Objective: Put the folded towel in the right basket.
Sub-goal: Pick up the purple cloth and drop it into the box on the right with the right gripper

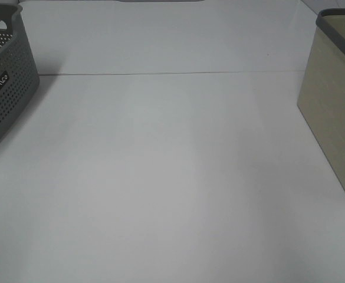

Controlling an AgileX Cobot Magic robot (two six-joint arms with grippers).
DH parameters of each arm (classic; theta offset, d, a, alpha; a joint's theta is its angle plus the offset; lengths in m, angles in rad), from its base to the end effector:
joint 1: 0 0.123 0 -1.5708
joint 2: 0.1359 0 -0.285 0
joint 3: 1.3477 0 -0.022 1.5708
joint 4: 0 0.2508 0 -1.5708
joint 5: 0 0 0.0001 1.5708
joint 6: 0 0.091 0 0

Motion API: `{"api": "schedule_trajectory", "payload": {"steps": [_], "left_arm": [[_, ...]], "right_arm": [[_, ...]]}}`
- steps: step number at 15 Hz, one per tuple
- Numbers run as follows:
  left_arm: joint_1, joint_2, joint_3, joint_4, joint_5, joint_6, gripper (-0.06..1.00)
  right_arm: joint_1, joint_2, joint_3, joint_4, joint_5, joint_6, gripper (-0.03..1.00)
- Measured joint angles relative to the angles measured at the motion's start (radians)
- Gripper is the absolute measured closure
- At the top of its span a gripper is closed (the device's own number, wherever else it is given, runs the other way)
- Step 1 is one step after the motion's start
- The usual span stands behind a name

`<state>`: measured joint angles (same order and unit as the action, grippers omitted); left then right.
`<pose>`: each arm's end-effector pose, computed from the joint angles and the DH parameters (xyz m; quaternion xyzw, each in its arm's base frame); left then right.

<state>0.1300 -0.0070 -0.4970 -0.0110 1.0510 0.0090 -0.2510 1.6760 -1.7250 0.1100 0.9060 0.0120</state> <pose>-0.0050 -0.0015 0.2772 -0.0512 0.8481 0.0311 0.5265 0.3688 -0.0865 0.3926 0.1348 0.9097 0.0063 0.3928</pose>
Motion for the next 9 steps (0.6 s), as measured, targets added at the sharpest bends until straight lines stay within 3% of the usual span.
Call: {"api": "schedule_trajectory", "payload": {"steps": [2, 4, 6, 7, 9], "left_arm": [[0.0, 0.0, 0.0, 0.0, 0.0, 0.0, -0.05], [0.0, 0.0, 0.0, 0.0, 0.0, 0.0, -0.05], [0.0, 0.0, 0.0, 0.0, 0.0, 0.0, -0.05], [0.0, 0.0, 0.0, 0.0, 0.0, 0.0, -0.05], [0.0, 0.0, 0.0, 0.0, 0.0, 0.0, -0.05]], "right_arm": [[-0.001, 0.05, 0.0, -0.032, 0.05, 0.005, 0.88], [-0.001, 0.08, 0.0, -0.035, 0.084, 0.034, 0.62], [-0.001, 0.095, 0.0, -0.046, 0.112, 0.03, 0.18], [-0.001, 0.096, 0.0, -0.048, 0.116, 0.012, 0.07], [-0.001, 0.096, 0.0, -0.05, 0.116, -0.025, 0.01]]}}
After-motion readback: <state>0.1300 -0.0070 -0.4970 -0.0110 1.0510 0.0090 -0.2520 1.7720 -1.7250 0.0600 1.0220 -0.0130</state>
